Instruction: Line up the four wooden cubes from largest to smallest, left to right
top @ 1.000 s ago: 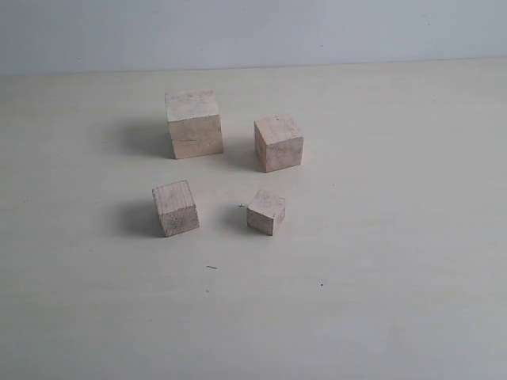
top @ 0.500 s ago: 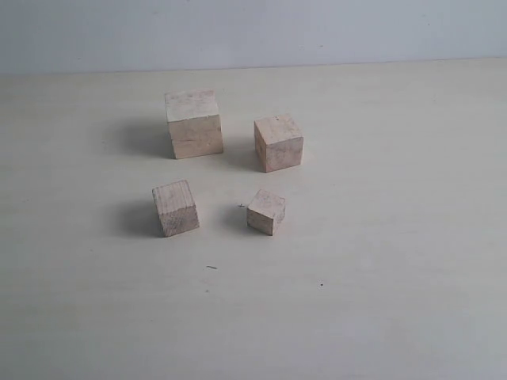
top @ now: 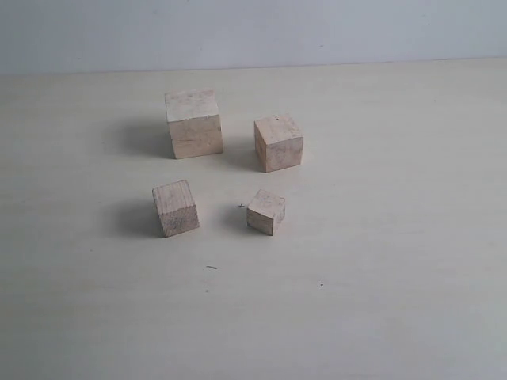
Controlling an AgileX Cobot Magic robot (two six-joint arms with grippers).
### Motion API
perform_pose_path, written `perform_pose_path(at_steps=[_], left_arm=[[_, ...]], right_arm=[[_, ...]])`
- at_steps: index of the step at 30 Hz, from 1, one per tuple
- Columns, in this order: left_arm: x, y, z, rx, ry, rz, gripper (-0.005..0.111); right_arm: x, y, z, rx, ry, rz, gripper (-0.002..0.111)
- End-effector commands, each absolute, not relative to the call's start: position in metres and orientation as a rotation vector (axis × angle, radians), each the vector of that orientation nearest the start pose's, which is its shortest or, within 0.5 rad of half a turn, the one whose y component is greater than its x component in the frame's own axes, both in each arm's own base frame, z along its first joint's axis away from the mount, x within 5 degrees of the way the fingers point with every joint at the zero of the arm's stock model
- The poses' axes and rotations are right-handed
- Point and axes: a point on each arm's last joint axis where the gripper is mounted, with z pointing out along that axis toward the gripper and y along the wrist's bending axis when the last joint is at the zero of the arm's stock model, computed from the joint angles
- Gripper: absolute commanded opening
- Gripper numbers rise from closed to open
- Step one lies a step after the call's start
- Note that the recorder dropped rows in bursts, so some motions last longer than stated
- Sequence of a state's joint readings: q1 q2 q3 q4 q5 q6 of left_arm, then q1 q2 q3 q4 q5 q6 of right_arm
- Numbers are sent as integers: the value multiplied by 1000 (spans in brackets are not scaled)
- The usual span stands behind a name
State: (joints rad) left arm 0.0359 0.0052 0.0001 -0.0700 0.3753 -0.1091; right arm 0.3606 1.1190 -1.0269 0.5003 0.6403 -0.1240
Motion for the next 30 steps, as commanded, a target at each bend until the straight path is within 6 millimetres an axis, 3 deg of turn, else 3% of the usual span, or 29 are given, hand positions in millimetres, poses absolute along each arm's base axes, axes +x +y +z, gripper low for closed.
perform_pose_path(at_steps=[1,7,11,18,22,30], left_arm=[[53,-1,179,-172,1854,-123,0],[53,-1,179,-172,1854,-123,0],[53,-1,179,-172,1854,-123,0],[53,-1,179,-172,1854,-123,0],[53,-1,179,-172,1854,-123,0],[53,-1,179,-172,1854,-123,0]], right_arm=[[229,140,334,-387,2393,853,0],[253,149,308,-384,2428,828,0],[262,149,306,-330,2385,801,0],[274,158,311,-168,2266,948,0],[275,179,305,-471,2199,909,0],[267,235,292,-715,2169,806,0]])
